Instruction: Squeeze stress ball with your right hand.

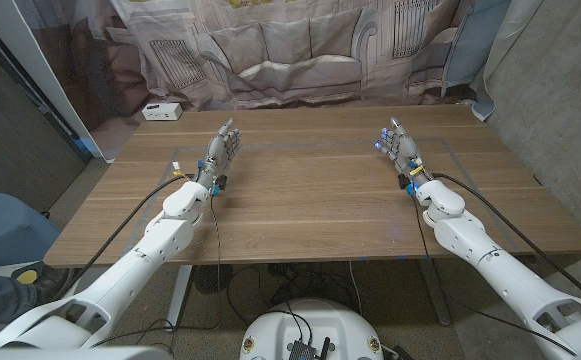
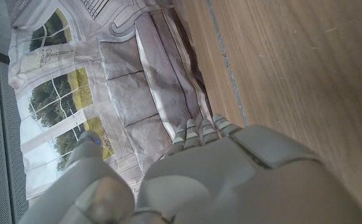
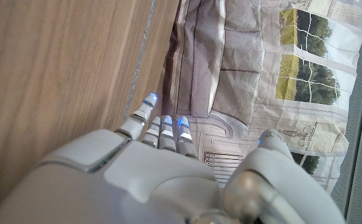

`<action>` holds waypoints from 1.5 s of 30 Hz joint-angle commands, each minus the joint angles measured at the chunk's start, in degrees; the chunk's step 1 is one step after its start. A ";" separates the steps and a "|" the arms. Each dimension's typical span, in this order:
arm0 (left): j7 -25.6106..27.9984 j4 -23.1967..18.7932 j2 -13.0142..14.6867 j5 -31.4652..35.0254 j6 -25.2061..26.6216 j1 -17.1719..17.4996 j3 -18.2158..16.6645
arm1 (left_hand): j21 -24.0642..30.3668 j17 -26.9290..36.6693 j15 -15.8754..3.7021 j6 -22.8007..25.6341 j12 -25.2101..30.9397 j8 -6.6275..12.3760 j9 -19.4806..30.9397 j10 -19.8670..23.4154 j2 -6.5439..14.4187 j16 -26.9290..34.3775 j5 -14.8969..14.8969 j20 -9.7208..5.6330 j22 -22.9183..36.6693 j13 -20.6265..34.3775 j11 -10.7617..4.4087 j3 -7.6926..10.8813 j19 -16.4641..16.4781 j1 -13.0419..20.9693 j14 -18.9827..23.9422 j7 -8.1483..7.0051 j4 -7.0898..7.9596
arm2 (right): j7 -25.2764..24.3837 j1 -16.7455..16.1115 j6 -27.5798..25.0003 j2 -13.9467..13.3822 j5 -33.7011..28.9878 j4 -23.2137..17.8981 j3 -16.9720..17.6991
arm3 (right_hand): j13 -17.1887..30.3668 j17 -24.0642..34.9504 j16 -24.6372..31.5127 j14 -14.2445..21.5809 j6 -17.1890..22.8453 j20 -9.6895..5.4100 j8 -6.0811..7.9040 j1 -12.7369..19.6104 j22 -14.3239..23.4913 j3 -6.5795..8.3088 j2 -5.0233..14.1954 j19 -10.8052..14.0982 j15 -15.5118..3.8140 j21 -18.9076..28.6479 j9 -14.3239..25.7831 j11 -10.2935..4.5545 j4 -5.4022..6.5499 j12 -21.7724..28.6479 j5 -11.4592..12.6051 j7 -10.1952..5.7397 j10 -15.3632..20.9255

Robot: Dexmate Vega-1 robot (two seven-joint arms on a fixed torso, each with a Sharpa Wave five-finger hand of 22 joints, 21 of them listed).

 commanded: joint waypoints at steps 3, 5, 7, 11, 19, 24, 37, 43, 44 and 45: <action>0.67 -3.72 1.19 0.19 -0.51 1.87 -0.57 | 0.52 0.13 -0.10 1.24 0.76 0.50 0.12 1.53 0.43 0.67 0.32 0.63 0.24 -0.40 0.13 0.50 0.58 0.59 1.40 -0.16 0.01 | -0.99 -2.76 3.95 -0.76 -1.00 -2.12 1.23 | 0.17 0.13 0.24 0.49 1.88 0.21 0.73 0.75 0.28 0.41 -0.16 0.77 0.40 0.01 0.12 0.21 -0.36 0.30 0.17 -0.81 0.53; 2.21 -5.53 1.39 -0.07 0.74 2.61 -0.84 | 0.76 0.10 -0.27 2.81 1.27 0.84 0.11 3.17 0.67 0.98 0.28 0.82 0.23 -0.88 0.12 0.56 1.31 0.74 2.76 -0.19 -0.06 | -1.30 -3.18 4.59 -0.95 -1.36 -2.56 1.43 | 0.21 0.15 0.37 1.32 3.40 0.12 1.19 0.89 0.29 0.43 -0.15 1.61 0.38 0.06 0.21 0.26 -0.56 0.36 0.08 -1.40 1.15; 2.29 -6.15 1.60 0.13 0.70 2.83 -0.83 | 1.31 0.07 -0.31 4.84 1.69 1.14 0.09 4.91 1.33 1.27 0.20 0.98 0.24 -1.58 -0.03 0.84 3.13 1.15 4.62 -0.09 -0.17 | -1.76 -3.70 4.90 -1.17 -1.56 -3.20 1.69 | 0.24 0.17 0.63 2.39 3.65 0.39 1.16 0.92 0.29 0.41 -0.14 2.38 0.75 0.14 0.29 0.23 -0.67 0.59 0.01 -1.80 2.12; 2.22 -7.13 2.30 0.70 1.13 2.90 -0.62 | 1.35 0.05 -0.39 5.54 1.83 1.17 0.09 5.59 1.54 1.26 0.15 0.75 0.22 -1.87 -0.03 0.94 3.52 1.35 5.14 -0.15 -0.26 | -2.10 -4.45 5.66 -1.77 -2.17 -3.99 2.04 | 0.25 0.18 0.73 3.00 3.01 0.55 0.80 0.97 0.30 0.41 -0.13 2.89 0.73 0.15 0.32 -0.02 -0.78 0.76 -0.04 -2.30 2.93; 2.77 -8.09 3.08 1.92 1.02 3.08 -0.58 | 1.39 0.03 -0.49 6.43 1.96 1.14 0.09 6.46 1.79 1.23 0.06 0.63 0.21 -2.35 -0.23 1.07 4.09 1.64 5.91 -0.03 -0.41 | -2.09 -5.16 8.09 -2.10 -2.81 -4.74 2.81 | 0.29 0.19 0.47 3.23 5.58 0.69 1.51 1.11 0.33 0.42 -0.12 3.01 0.82 -0.24 0.33 0.26 -1.07 0.81 -0.17 -1.08 4.04; 1.90 -5.92 2.14 2.54 -1.61 2.20 -0.51 | 1.83 0.03 -0.55 8.14 2.18 1.27 0.10 7.76 1.83 1.44 -0.05 0.56 0.19 -2.95 -0.14 1.09 6.01 1.89 7.70 0.10 -0.61 | -0.53 -5.40 9.99 -2.29 -2.37 -4.24 3.26 | 0.30 0.18 0.31 3.21 5.86 0.72 1.46 1.25 0.34 0.46 -0.10 1.93 0.72 -0.82 0.32 0.48 -1.24 0.78 -0.21 -1.19 4.38; 4.52 -6.73 0.80 3.96 -1.15 2.17 0.32 | 2.05 0.03 -1.03 10.37 2.62 1.33 0.13 10.04 1.52 1.67 -0.15 0.66 0.16 -3.74 -0.40 0.93 7.96 2.15 10.22 0.29 -0.90 | 4.95 -6.19 12.50 -4.65 -0.33 -3.30 4.64 | 0.31 0.14 0.05 3.21 6.44 0.40 1.40 1.68 0.37 0.65 0.10 1.14 0.35 -1.27 0.30 0.63 -1.59 0.67 -0.26 -1.18 4.76; 4.93 -9.01 0.82 3.28 -0.56 3.34 0.27 | 1.95 0.03 -1.02 10.66 2.53 1.28 0.14 10.05 1.50 1.57 -0.15 0.73 0.16 -3.88 -0.22 0.92 8.00 2.21 10.38 0.30 -0.95 | 2.65 -7.70 12.91 -5.37 -1.60 -4.85 5.57 | 0.32 0.13 0.00 3.29 6.51 0.39 1.33 1.86 0.37 0.73 0.17 1.10 0.35 -1.32 0.29 0.58 -1.73 0.61 -0.28 -1.15 4.85; 5.42 -9.82 1.22 3.71 -0.25 3.64 0.24 | 1.92 0.03 -0.99 10.68 2.53 1.27 0.14 10.09 1.49 1.55 -0.15 0.70 0.16 -3.91 -0.21 0.92 7.98 2.23 10.40 0.31 -0.96 | 2.54 -7.73 12.95 -5.46 -1.81 -4.80 5.61 | 0.32 0.13 0.03 3.41 6.53 0.31 1.32 1.91 0.37 0.75 0.19 1.18 0.30 -1.30 0.29 0.59 -1.77 0.62 -0.28 -1.13 4.92; 6.04 -10.62 1.66 4.37 -0.02 3.93 0.22 | 1.91 0.03 -1.00 10.70 2.51 1.26 0.14 10.07 1.49 1.53 -0.15 0.73 0.16 -3.92 -0.22 0.92 7.97 2.23 10.39 0.30 -0.97 | 2.71 -7.69 13.05 -5.60 -1.90 -4.63 5.63 | 0.32 0.13 0.04 3.51 6.57 0.17 1.30 2.00 0.37 0.80 0.24 1.33 0.20 -1.26 0.28 0.54 -1.83 0.60 -0.28 -1.13 4.95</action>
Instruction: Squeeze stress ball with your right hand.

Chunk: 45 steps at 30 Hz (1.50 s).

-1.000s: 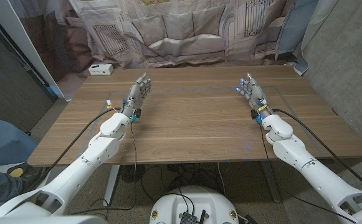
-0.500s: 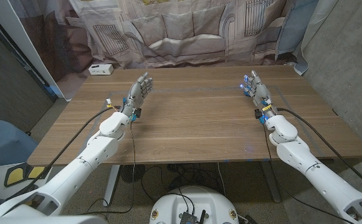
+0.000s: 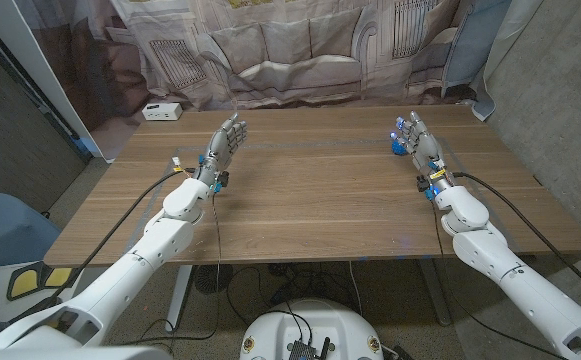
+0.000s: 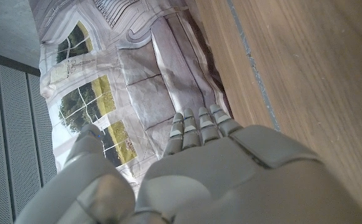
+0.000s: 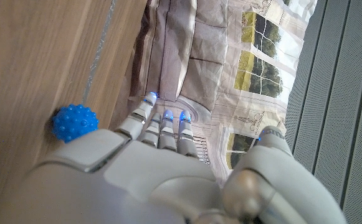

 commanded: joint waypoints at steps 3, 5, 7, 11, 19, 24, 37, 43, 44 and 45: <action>3.57 -6.67 1.97 2.32 2.49 2.64 0.02 | 0.11 0.19 -0.05 0.55 0.25 0.09 0.15 0.39 0.05 -0.02 -0.15 0.28 0.18 -0.09 0.06 0.23 0.37 0.84 0.68 0.18 -0.29 | -0.31 -1.27 1.78 -1.61 -1.36 -0.42 1.24 | 0.07 0.13 -0.15 0.81 0.76 -0.40 0.15 1.03 0.11 0.46 0.23 0.58 -0.18 0.10 0.18 -0.05 -0.56 0.10 -0.04 0.01 0.78; 3.43 -7.60 2.41 2.37 2.31 3.03 -0.20 | 0.05 0.19 0.02 0.58 0.21 0.04 0.15 0.39 0.04 -0.05 -0.16 0.32 0.18 -0.14 0.03 0.23 0.29 0.86 0.73 0.21 -0.30 | -0.85 -1.36 2.20 -1.49 -1.78 -0.49 1.37 | 0.07 0.12 -0.12 1.01 0.78 -0.41 0.11 1.16 0.10 0.52 0.28 0.85 -0.14 0.17 0.18 -0.13 -0.65 0.13 -0.04 -0.03 0.95; 3.54 -8.07 2.55 2.82 1.78 3.23 -0.28 | 0.02 0.19 -0.02 0.65 0.24 0.03 0.16 0.52 0.04 -0.06 -0.16 0.34 0.18 -0.18 -0.03 0.22 0.32 0.88 0.83 0.25 -0.31 | -1.08 -1.46 2.15 -1.62 -1.93 -0.71 1.47 | 0.08 0.11 -0.07 1.29 0.80 -0.41 0.06 1.31 0.10 0.58 0.33 1.24 -0.17 0.28 0.18 -0.10 -0.77 0.20 -0.06 -0.01 1.29; 4.27 -8.48 2.54 4.11 1.31 3.29 -0.15 | -0.02 0.20 0.00 0.84 0.24 0.03 0.16 0.64 0.03 -0.09 -0.16 0.35 0.18 -0.24 -0.02 0.22 0.31 0.90 0.91 0.27 -0.32 | -2.30 -1.48 2.23 -2.34 -3.90 -0.92 1.57 | 0.09 0.12 0.05 1.87 1.08 -0.38 0.06 1.44 0.09 0.63 0.35 1.55 -0.15 0.30 0.18 -0.19 -0.92 0.29 -0.10 0.08 1.84; 4.69 -8.39 2.64 4.30 1.54 4.16 -0.17 | -0.15 0.20 0.03 1.09 0.30 -0.04 0.17 1.05 0.02 -0.16 -0.17 0.43 0.18 -0.38 0.01 0.20 0.27 0.94 1.13 0.16 -0.35 | -6.00 -1.43 3.40 -3.07 -8.60 -0.76 2.06 | 0.10 0.13 0.02 2.08 1.34 -0.44 0.05 1.62 0.09 0.73 0.47 1.76 -0.13 0.28 0.18 -0.23 -1.07 0.26 -0.13 0.13 2.09; 5.63 -8.14 2.23 5.01 0.60 4.58 -0.35 | -0.18 0.20 -0.05 1.45 0.34 -0.04 0.18 1.37 -0.01 -0.14 -0.17 0.46 0.18 -0.50 0.08 0.18 0.42 0.97 1.54 0.19 -0.36 | -5.39 -0.75 3.77 -3.10 -8.58 0.26 1.91 | 0.10 0.12 -0.04 2.14 1.57 -0.46 0.07 1.81 0.08 0.83 0.55 1.83 -0.23 0.24 0.18 -0.27 -1.21 0.23 -0.14 0.31 2.25; 3.54 -6.05 2.68 5.21 -0.53 2.81 -0.49 | 0.08 0.21 0.02 2.72 0.51 -0.01 0.20 2.56 -0.01 -0.12 -0.17 0.59 0.18 -0.83 -0.01 0.15 1.93 1.11 2.71 0.03 -0.42 | -11.89 -1.01 1.13 -3.61 -13.99 -1.90 2.09 | 0.12 0.13 -0.11 2.39 1.75 -0.38 -0.03 2.15 0.08 1.01 0.72 1.98 -0.22 0.16 0.18 -0.13 -1.47 0.15 -0.16 0.22 2.54; 2.89 -5.43 2.41 4.87 -1.24 2.68 -0.49 | 0.21 0.21 -0.50 3.58 0.60 0.03 0.21 3.27 0.03 -0.03 -0.17 0.52 0.18 -1.02 -0.21 0.17 2.86 1.25 3.71 -0.16 -0.47 | -13.51 -0.72 -0.08 -4.75 -16.67 -2.57 2.08 | 0.12 0.13 -0.16 2.48 1.87 -0.34 -0.05 2.33 0.08 1.10 0.80 2.03 -0.17 0.11 0.18 -0.25 -1.62 0.10 -0.17 0.16 2.63; 2.78 -5.35 2.37 4.83 -1.34 2.65 -0.48 | 0.22 0.21 -0.52 3.62 0.61 0.01 0.21 3.35 0.03 -0.02 -0.17 0.62 0.18 -1.04 -0.24 0.17 2.94 1.26 3.81 -0.16 -0.48 | -13.89 -0.70 -0.50 -5.08 -17.29 -2.82 2.10 | 0.12 0.13 -0.17 2.48 1.92 -0.30 -0.05 2.37 0.08 1.12 0.82 2.04 -0.17 0.11 0.18 -0.27 -1.65 0.11 -0.17 0.14 2.69; 2.66 -5.26 2.37 4.89 -1.49 2.60 -0.44 | 0.21 0.21 -0.52 3.65 0.62 0.00 0.22 3.41 0.03 -0.03 -0.17 0.64 0.18 -1.05 -0.16 0.17 2.97 1.28 3.85 -0.17 -0.48 | -14.39 -0.71 -0.90 -5.31 -17.85 -3.08 2.17 | 0.12 0.13 -0.18 2.50 1.95 -0.32 -0.05 2.43 0.08 1.15 0.85 2.08 -0.18 0.11 0.18 -0.23 -1.68 0.11 -0.16 0.16 2.74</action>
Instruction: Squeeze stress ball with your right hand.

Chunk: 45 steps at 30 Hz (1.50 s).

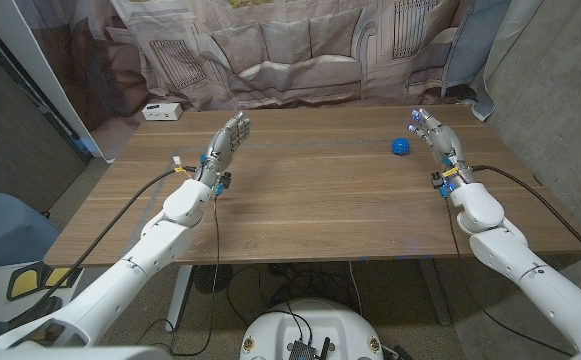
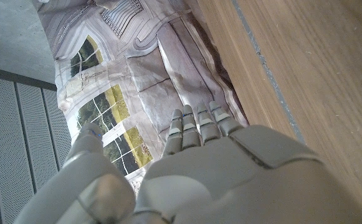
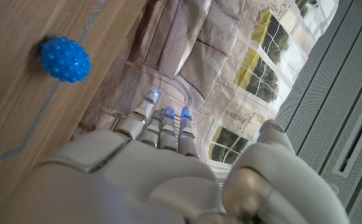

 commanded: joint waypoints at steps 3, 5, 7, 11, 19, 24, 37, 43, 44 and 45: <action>-1.14 1.44 -0.29 0.44 -1.89 -0.74 0.07 | 0.17 0.05 -0.13 0.93 0.28 -0.01 0.23 0.79 -0.13 -0.05 -0.17 0.14 0.19 -0.04 0.12 0.18 1.03 0.72 0.96 -0.17 -0.51 | -5.55 0.32 -3.76 -2.53 -7.03 -2.24 0.26 | 0.14 0.14 -0.19 0.53 0.66 0.12 -0.07 0.76 0.09 0.27 0.18 0.64 -0.01 0.07 0.17 -0.09 -0.34 0.09 -0.16 -0.01 0.70; -0.98 1.54 -0.48 0.56 -2.23 -0.70 0.05 | 0.12 0.05 -0.11 0.98 0.26 -0.08 0.24 0.89 -0.13 -0.11 -0.18 0.12 0.19 -0.09 -0.27 0.19 1.07 0.76 1.01 -0.14 -0.52 | -6.13 0.43 -4.15 -2.69 -7.68 -2.36 0.27 | 0.15 0.14 -0.21 0.55 0.67 0.14 -0.09 0.84 0.09 0.31 0.21 0.64 -0.03 0.05 0.17 -0.15 -0.39 0.09 -0.15 -0.05 0.75; -0.89 1.58 -0.60 0.63 -2.51 -0.61 0.03 | 0.09 0.05 -0.14 1.00 0.25 -0.12 0.24 0.95 -0.13 -0.15 -0.18 0.12 0.19 -0.11 -0.18 0.18 1.09 0.78 1.04 -0.15 -0.53 | -6.66 0.62 -4.38 -2.81 -8.46 -2.29 0.17 | 0.15 0.13 -0.20 0.65 0.80 0.17 -0.06 0.91 0.09 0.33 0.22 0.63 -0.06 0.03 0.17 -0.25 -0.45 0.07 -0.16 -0.19 0.79; -0.64 1.56 -0.63 0.93 -2.72 -0.45 0.04 | 0.04 0.05 -0.11 1.11 0.25 -0.15 0.24 1.08 -0.14 -0.19 -0.18 0.14 0.19 -0.15 -0.16 0.18 1.11 0.81 1.10 -0.20 -0.54 | -7.51 1.35 -4.65 -3.11 -10.32 -1.61 -0.24 | 0.15 0.14 -0.21 0.79 0.88 0.29 -0.09 1.02 0.10 0.37 0.20 0.59 -0.04 -0.03 0.17 -0.42 -0.57 0.05 -0.16 -0.37 0.92; -0.01 1.26 -0.66 1.37 -2.55 -0.22 0.04 | -0.05 0.05 -0.07 1.30 0.23 -0.20 0.25 1.24 -0.15 -0.26 -0.19 0.14 0.19 -0.21 -0.11 0.17 1.13 0.85 1.25 -0.22 -0.56 | -9.09 2.27 -5.06 -3.56 -12.80 -0.54 -0.72 | 0.16 0.14 -0.25 0.92 0.95 0.38 -0.15 1.33 0.10 0.54 0.35 0.61 -0.07 -0.08 0.17 -0.36 -0.78 -0.05 -0.14 -0.53 0.95; -0.22 2.01 -0.88 1.51 -2.52 -0.65 0.30 | -0.03 0.06 -0.14 1.51 0.23 -0.22 0.25 1.44 -0.16 -0.30 -0.19 0.22 0.19 -0.26 0.00 0.17 1.39 0.88 1.41 -0.24 -0.57 | -9.66 2.87 -6.02 -4.08 -14.02 -0.38 -1.10 | 0.17 0.14 -0.30 0.93 0.98 0.40 -0.19 1.51 0.10 0.63 0.41 0.59 -0.08 -0.12 0.17 -0.47 -0.91 -0.08 -0.13 -0.50 1.01; 0.46 1.78 -0.88 2.06 -2.00 -0.95 0.39 | -0.04 0.06 -0.06 1.82 0.16 -0.34 0.26 1.75 -0.18 -0.38 -0.20 0.33 0.19 -0.37 0.11 0.16 1.90 1.01 1.83 -0.14 -0.61 | -12.33 4.49 -11.56 -6.05 -19.37 -1.97 -2.56 | 0.18 0.17 -0.52 0.77 0.61 0.31 -0.48 2.07 0.11 0.95 0.69 0.38 -0.20 -0.30 0.18 -0.50 -1.30 -0.40 -0.10 -0.33 0.72; 0.56 1.99 -1.23 2.18 -2.10 -1.33 0.53 | -0.13 0.06 -0.09 1.91 0.11 -0.41 0.27 1.82 -0.18 -0.44 -0.20 0.31 0.19 -0.41 0.05 0.17 1.91 1.07 1.94 -0.17 -0.63 | -13.51 5.03 -13.06 -6.54 -20.63 -2.21 -2.91 | 0.19 0.16 -0.82 0.26 0.31 0.40 -0.67 2.68 0.11 1.29 1.01 -0.03 -0.13 -0.49 0.19 -0.70 -1.66 -0.70 -0.07 -0.39 0.19; 0.58 2.03 -1.26 2.27 -2.12 -1.43 0.57 | -0.13 0.06 -0.10 1.95 0.11 -0.41 0.27 1.83 -0.17 -0.45 -0.20 0.35 0.19 -0.42 0.00 0.17 1.93 1.08 1.95 -0.14 -0.63 | -13.77 5.21 -13.37 -6.69 -21.11 -2.22 -3.04 | 0.20 0.15 -0.83 0.25 0.29 0.42 -0.68 2.74 0.11 1.31 1.03 -0.06 -0.13 -0.50 0.19 -0.69 -1.69 -0.72 -0.07 -0.39 0.16; 0.58 2.04 -1.29 2.32 -2.13 -1.51 0.59 | -0.14 0.06 -0.08 2.01 0.10 -0.40 0.27 1.85 -0.17 -0.46 -0.20 0.36 0.19 -0.43 0.02 0.18 1.94 1.09 1.96 -0.14 -0.63 | -14.19 5.32 -13.83 -6.78 -21.62 -2.32 -3.15 | 0.20 0.15 -0.84 0.23 0.26 0.43 -0.69 2.78 0.11 1.34 1.04 -0.10 -0.14 -0.52 0.19 -0.66 -1.71 -0.74 -0.07 -0.39 0.13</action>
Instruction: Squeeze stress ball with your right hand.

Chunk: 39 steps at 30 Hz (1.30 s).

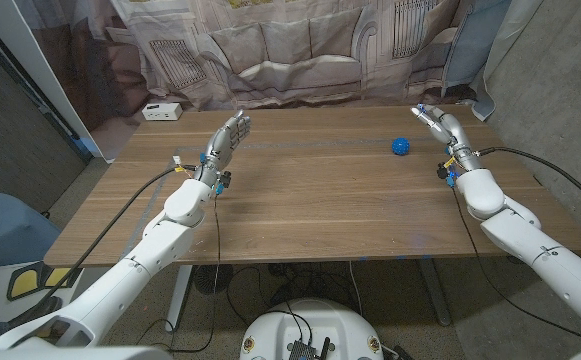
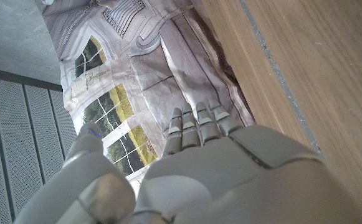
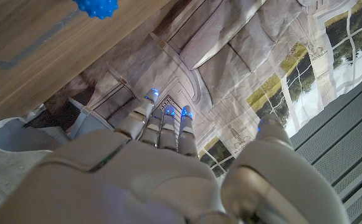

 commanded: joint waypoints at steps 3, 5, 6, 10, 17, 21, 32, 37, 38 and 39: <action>0.31 0.16 -0.43 0.68 0.18 -0.85 0.35 | -0.18 0.08 0.16 0.73 0.16 -0.09 0.28 0.76 -0.24 -0.13 -0.20 0.22 0.19 0.08 -0.25 0.15 0.55 0.60 0.53 0.19 -0.22 | -4.09 1.70 -5.77 -1.90 -6.48 -1.31 -1.61 | 0.21 0.15 -0.17 -0.20 -0.34 -0.02 -0.37 1.05 0.11 0.18 0.04 -0.39 -0.12 -0.12 0.19 0.13 -0.61 -0.46 -0.08 0.09 -0.28; 0.31 0.20 -0.51 0.61 0.13 -0.87 0.34 | -0.21 0.08 0.16 0.73 0.12 -0.12 0.28 0.74 -0.23 -0.15 -0.20 0.26 0.19 0.06 -0.16 0.15 0.57 0.62 0.56 0.17 -0.22 | -4.38 2.02 -6.09 -1.93 -6.96 -1.15 -1.92 | 0.22 0.14 -0.20 -0.24 -0.38 -0.04 -0.40 1.16 0.11 0.23 0.08 -0.41 -0.23 -0.13 0.19 0.12 -0.68 -0.49 -0.08 0.03 -0.33; 0.31 0.17 -0.51 0.59 0.18 -0.86 0.35 | -0.23 0.08 0.13 0.74 0.09 -0.14 0.28 0.71 -0.23 -0.16 -0.20 0.24 0.19 0.06 -0.08 0.15 0.56 0.64 0.59 0.15 -0.22 | -4.42 2.20 -6.14 -1.92 -7.07 -1.00 -2.07 | 0.22 0.14 -0.21 -0.23 -0.39 -0.03 -0.40 1.21 0.11 0.25 0.09 -0.42 -0.20 -0.13 0.20 0.12 -0.71 -0.50 -0.08 0.04 -0.33; 0.46 0.07 -0.52 0.68 0.35 -0.80 0.42 | -0.26 0.08 0.20 0.82 0.07 -0.16 0.29 0.77 -0.22 -0.20 -0.20 0.26 0.20 0.04 -0.08 0.16 0.60 0.68 0.63 0.16 -0.23 | -4.82 3.02 -6.08 -1.93 -7.92 -0.23 -2.73 | 0.22 0.14 -0.22 -0.19 -0.40 -0.05 -0.42 1.43 0.11 0.36 0.15 -0.44 -0.21 -0.14 0.20 0.07 -0.85 -0.51 -0.08 0.00 -0.30; 0.23 0.28 -0.55 0.67 0.54 -1.13 0.57 | -0.32 0.08 0.23 0.91 0.00 -0.22 0.29 0.82 -0.18 -0.25 -0.20 0.28 0.20 0.00 -0.23 0.19 0.66 0.75 0.75 0.17 -0.24 | -5.27 4.74 -7.35 -2.32 -10.08 0.46 -4.07 | 0.24 0.13 -0.21 -0.04 -0.38 -0.06 -0.43 1.85 0.11 0.56 0.28 -0.45 -0.35 -0.14 0.21 -0.07 -1.11 -0.49 -0.08 -0.09 -0.14; 0.29 0.23 -0.54 0.75 0.53 -1.20 0.56 | -0.39 0.08 0.23 0.92 -0.05 -0.29 0.30 0.86 -0.16 -0.31 -0.20 0.26 0.20 -0.02 0.04 0.20 0.66 0.80 0.76 0.19 -0.24 | -5.14 5.62 -8.04 -2.32 -10.67 0.82 -4.80 | 0.25 0.13 -0.22 0.02 -0.34 -0.06 -0.43 2.11 0.11 0.70 0.36 -0.47 -0.38 -0.15 0.21 -0.15 -1.28 -0.51 -0.09 -0.15 -0.13; 0.33 -0.31 -0.21 0.91 0.96 -1.09 0.62 | -0.51 0.09 0.14 1.13 -0.09 -0.35 0.30 1.13 -0.13 -0.39 -0.21 0.27 0.20 -0.07 -0.27 0.21 0.67 0.88 0.91 0.04 -0.24 | -4.88 7.30 -9.33 -2.48 -11.93 1.36 -6.53 | 0.27 0.17 -0.28 -0.04 -0.47 -0.11 -0.50 2.29 0.11 0.79 0.38 -0.57 -0.46 -0.19 0.23 -0.15 -1.43 -0.60 -0.14 -0.18 -0.22; 0.64 -0.70 -0.10 1.01 0.85 -0.75 0.46 | -0.56 0.09 0.07 1.15 -0.11 -0.39 0.30 1.20 -0.14 -0.43 -0.22 0.20 0.21 -0.08 -0.25 0.20 0.67 0.89 0.95 0.02 -0.24 | -5.10 7.72 -9.98 -2.66 -12.70 1.14 -7.02 | 0.28 0.20 -0.29 -0.04 -0.17 -0.12 -0.39 2.55 0.11 1.00 0.66 -0.64 -0.45 -0.21 0.23 -0.15 -1.54 -0.60 -0.14 -0.29 -0.16; 0.51 -0.74 -0.03 0.96 0.79 -0.70 0.44 | -0.57 0.09 0.11 1.18 -0.11 -0.39 0.30 1.24 -0.15 -0.44 -0.22 0.22 0.21 -0.09 -0.40 0.19 0.66 0.89 0.96 0.01 -0.24 | -5.06 7.85 -10.27 -2.70 -12.88 1.11 -7.15 | 0.28 0.20 -0.31 -0.07 -0.15 -0.15 -0.39 2.62 0.11 1.05 0.73 -0.63 -0.43 -0.20 0.24 -0.16 -1.56 -0.60 -0.13 -0.29 -0.14; 0.59 -0.89 0.05 1.00 0.85 -0.59 0.40 | -0.57 0.09 0.13 1.17 -0.13 -0.40 0.30 1.21 -0.15 -0.43 -0.22 0.22 0.21 -0.09 -0.41 0.19 0.67 0.89 0.98 0.01 -0.24 | -4.97 7.98 -10.47 -2.72 -12.95 1.14 -7.25 | 0.28 0.20 -0.31 -0.06 -0.14 -0.12 -0.39 2.72 0.11 1.13 0.83 -0.64 -0.46 -0.20 0.24 -0.26 -1.60 -0.60 -0.13 -0.29 -0.13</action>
